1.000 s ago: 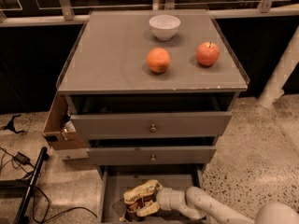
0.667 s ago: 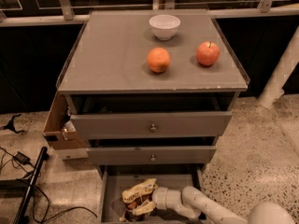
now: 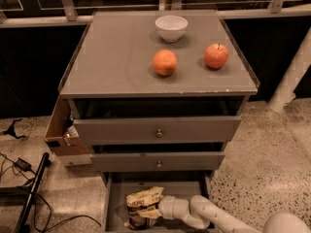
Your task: Pick brown chip bag from bottom drawer and place on counter
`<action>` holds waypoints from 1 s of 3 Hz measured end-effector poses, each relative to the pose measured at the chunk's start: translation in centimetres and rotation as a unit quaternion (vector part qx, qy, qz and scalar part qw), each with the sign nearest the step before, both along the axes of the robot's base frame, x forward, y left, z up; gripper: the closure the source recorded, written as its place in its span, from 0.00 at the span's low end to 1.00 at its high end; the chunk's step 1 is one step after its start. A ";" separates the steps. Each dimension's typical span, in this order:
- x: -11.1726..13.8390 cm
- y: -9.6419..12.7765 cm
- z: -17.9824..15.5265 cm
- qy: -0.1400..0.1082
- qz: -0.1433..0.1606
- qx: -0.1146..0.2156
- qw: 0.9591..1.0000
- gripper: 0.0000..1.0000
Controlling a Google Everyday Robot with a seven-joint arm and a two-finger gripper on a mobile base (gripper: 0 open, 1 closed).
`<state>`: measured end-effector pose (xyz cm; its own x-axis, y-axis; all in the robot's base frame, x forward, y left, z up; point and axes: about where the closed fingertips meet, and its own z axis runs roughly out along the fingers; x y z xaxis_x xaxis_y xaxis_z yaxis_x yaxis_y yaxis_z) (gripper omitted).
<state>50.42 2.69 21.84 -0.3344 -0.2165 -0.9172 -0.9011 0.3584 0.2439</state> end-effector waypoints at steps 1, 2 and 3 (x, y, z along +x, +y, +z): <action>1.0 -1.8 4.1 -0.018 -0.033 -0.014 0.999 0.71; 2.3 -5.0 14.3 -0.055 -0.097 -0.053 0.992 0.99; 1.6 -5.3 21.6 -0.054 -0.136 -0.074 0.986 1.00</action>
Offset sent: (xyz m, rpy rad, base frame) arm -0.0503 -0.0171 0.2358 -0.1593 -0.1431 -0.1245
